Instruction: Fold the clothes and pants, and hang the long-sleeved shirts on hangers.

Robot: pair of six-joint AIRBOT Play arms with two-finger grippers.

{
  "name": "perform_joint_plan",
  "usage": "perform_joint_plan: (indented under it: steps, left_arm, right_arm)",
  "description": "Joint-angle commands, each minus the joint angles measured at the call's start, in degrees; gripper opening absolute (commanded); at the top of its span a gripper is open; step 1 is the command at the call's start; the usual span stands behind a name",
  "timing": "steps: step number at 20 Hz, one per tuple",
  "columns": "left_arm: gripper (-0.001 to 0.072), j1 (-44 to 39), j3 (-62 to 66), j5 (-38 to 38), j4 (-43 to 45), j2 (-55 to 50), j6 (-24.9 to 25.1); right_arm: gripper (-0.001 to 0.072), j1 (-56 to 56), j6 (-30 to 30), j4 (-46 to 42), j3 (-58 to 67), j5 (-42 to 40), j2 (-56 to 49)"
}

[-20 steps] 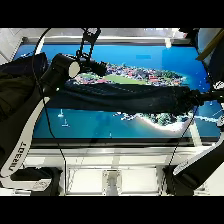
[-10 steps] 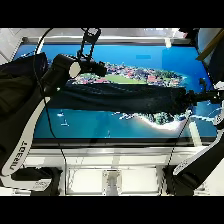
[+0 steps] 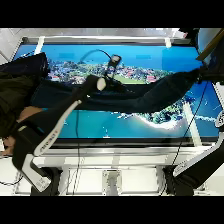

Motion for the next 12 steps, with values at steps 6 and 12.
perform_joint_plan:
  steps: [6,12]
  left_arm:
    - [0.0014,-7.3,0.2,10.2,-7.5,-7.3,0.2]
    - [0.0014,11.5,0.2,-8.5,13.2,7.0,-6.9]
  right_arm:
    - [0.0047,21.3,4.0,0.8,1.3,-1.8,5.5]
    - [0.0046,34.1,8.6,-13.2,1.2,-15.5,5.4]
